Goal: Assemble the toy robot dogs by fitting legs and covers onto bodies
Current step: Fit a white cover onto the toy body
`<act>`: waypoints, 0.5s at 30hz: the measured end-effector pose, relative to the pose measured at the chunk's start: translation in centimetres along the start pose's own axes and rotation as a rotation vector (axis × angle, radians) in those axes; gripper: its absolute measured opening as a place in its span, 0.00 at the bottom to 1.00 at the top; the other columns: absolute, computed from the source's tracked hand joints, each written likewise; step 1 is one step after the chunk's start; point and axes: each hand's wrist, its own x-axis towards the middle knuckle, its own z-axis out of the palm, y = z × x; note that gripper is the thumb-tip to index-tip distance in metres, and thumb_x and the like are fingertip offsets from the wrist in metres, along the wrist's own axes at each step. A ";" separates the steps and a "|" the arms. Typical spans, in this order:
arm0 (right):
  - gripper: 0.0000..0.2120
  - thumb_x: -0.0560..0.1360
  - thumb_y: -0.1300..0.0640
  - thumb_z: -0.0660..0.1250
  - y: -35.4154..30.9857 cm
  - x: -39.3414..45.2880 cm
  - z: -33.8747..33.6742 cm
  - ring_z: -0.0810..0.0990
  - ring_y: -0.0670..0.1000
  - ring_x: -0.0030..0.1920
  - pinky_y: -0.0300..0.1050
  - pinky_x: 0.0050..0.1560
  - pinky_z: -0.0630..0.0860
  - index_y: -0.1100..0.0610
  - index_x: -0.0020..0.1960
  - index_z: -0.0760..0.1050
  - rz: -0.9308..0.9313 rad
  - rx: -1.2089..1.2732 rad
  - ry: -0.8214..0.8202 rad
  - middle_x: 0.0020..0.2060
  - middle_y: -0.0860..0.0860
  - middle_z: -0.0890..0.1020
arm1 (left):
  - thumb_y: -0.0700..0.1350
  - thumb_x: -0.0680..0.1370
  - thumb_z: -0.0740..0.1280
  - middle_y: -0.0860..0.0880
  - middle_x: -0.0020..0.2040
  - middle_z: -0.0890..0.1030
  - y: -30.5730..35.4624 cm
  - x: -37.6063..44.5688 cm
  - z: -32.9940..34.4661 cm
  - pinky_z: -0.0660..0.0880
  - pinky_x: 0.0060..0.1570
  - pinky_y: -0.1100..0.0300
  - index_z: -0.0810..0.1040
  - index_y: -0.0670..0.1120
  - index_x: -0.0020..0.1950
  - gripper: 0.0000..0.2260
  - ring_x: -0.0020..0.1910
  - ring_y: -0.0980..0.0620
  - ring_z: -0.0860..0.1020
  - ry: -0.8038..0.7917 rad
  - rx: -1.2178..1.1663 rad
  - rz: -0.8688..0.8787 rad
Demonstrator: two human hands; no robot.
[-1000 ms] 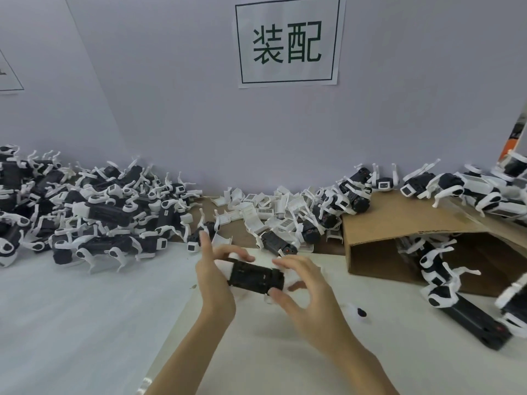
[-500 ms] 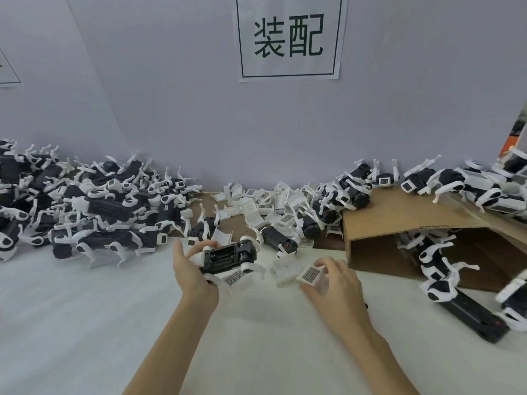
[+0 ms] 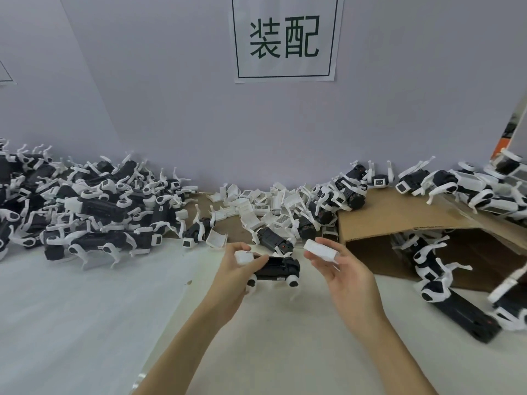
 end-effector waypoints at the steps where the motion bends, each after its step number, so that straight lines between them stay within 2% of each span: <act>1: 0.17 0.83 0.65 0.54 -0.2 0.1 0.0 0.83 0.62 0.63 0.46 0.60 0.82 0.70 0.63 0.78 0.034 0.068 0.001 0.60 0.66 0.83 | 0.46 0.81 0.75 0.47 0.44 0.86 -0.1 -0.1 0.0 0.64 0.29 0.64 0.70 0.52 0.60 0.15 0.35 0.50 0.70 -0.027 0.033 0.019; 4: 0.11 0.84 0.65 0.63 0.1 0.3 0.1 0.84 0.58 0.61 0.41 0.56 0.82 0.68 0.60 0.80 0.013 -0.031 0.054 0.59 0.65 0.83 | 0.52 0.81 0.74 0.46 0.49 0.89 0.0 -0.2 -0.1 0.68 0.33 0.66 0.68 0.56 0.62 0.16 0.38 0.51 0.73 -0.123 0.141 0.050; 7: 0.14 0.79 0.66 0.69 0.8 0.6 0.2 0.86 0.57 0.57 0.39 0.53 0.83 0.61 0.64 0.77 0.006 -0.095 0.099 0.53 0.63 0.86 | 0.51 0.77 0.79 0.58 0.48 0.87 0.0 -0.2 -0.5 0.74 0.38 0.65 0.69 0.60 0.64 0.23 0.38 0.54 0.78 -0.180 0.300 0.084; 9: 0.13 0.82 0.59 0.67 0.8 0.7 0.3 0.87 0.56 0.56 0.39 0.49 0.83 0.61 0.65 0.77 0.033 -0.091 0.103 0.53 0.60 0.87 | 0.47 0.74 0.82 0.67 0.51 0.82 0.0 -0.1 -0.8 0.77 0.39 0.62 0.70 0.61 0.65 0.27 0.38 0.54 0.80 -0.202 0.351 0.118; 10: 0.14 0.84 0.54 0.65 0.7 0.7 0.3 0.87 0.55 0.55 0.40 0.46 0.82 0.62 0.63 0.78 0.041 -0.102 0.116 0.52 0.60 0.87 | 0.46 0.74 0.82 0.68 0.54 0.80 -0.1 0.0 -1.0 0.78 0.39 0.61 0.71 0.61 0.65 0.28 0.38 0.54 0.81 -0.210 0.356 0.136; 12: 0.21 0.86 0.46 0.58 0.6 0.9 0.0 0.88 0.53 0.44 0.43 0.41 0.78 0.62 0.58 0.80 0.056 -0.148 0.198 0.45 0.59 0.88 | 0.45 0.74 0.82 0.63 0.57 0.81 -0.1 -0.1 -0.9 0.80 0.40 0.61 0.74 0.62 0.64 0.26 0.39 0.55 0.81 -0.196 0.339 0.193; 14: 0.24 0.86 0.43 0.56 0.6 1.1 -0.4 0.83 0.50 0.32 0.46 0.38 0.75 0.60 0.52 0.81 0.058 -0.231 0.287 0.34 0.55 0.85 | 0.47 0.76 0.81 0.59 0.54 0.85 -0.2 0.0 -0.7 0.78 0.40 0.63 0.78 0.60 0.62 0.20 0.42 0.58 0.82 -0.155 0.283 0.274; 15: 0.24 0.86 0.41 0.57 0.6 1.0 -0.5 0.80 0.48 0.30 0.47 0.39 0.74 0.59 0.50 0.81 0.048 -0.281 0.283 0.32 0.53 0.84 | 0.49 0.77 0.79 0.57 0.53 0.86 -0.1 -0.1 -0.5 0.77 0.41 0.64 0.80 0.59 0.61 0.16 0.43 0.58 0.82 -0.135 0.261 0.309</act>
